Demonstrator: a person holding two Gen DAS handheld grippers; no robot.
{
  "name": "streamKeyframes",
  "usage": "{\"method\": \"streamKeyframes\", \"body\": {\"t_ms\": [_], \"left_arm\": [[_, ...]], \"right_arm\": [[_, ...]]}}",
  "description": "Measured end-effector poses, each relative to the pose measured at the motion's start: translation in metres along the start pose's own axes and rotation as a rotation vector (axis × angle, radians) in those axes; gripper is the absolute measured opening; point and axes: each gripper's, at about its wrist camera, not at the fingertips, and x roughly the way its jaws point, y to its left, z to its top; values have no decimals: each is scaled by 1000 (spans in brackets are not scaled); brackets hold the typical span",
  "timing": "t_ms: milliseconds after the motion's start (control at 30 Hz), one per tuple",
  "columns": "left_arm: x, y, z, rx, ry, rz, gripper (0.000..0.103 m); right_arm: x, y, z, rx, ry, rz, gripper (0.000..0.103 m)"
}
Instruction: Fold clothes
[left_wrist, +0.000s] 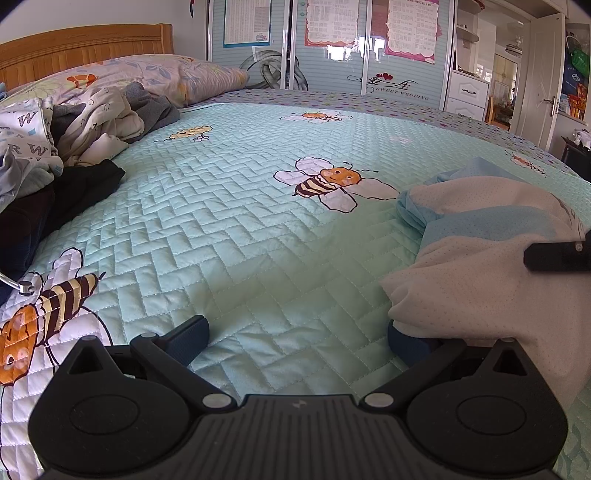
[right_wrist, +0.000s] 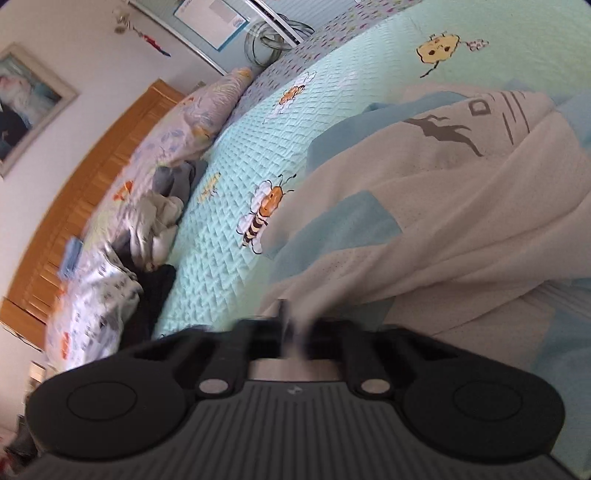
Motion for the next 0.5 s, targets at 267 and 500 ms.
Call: {"method": "streamKeyframes", "body": {"t_ms": [267, 500], "left_arm": [[0, 0, 0, 0, 0, 1, 103], [0, 0, 0, 0, 0, 1, 103]], "right_arm": [[-61, 48, 49, 20, -233, 217, 4], [-147, 130, 142, -96, -423, 409, 4]]}}
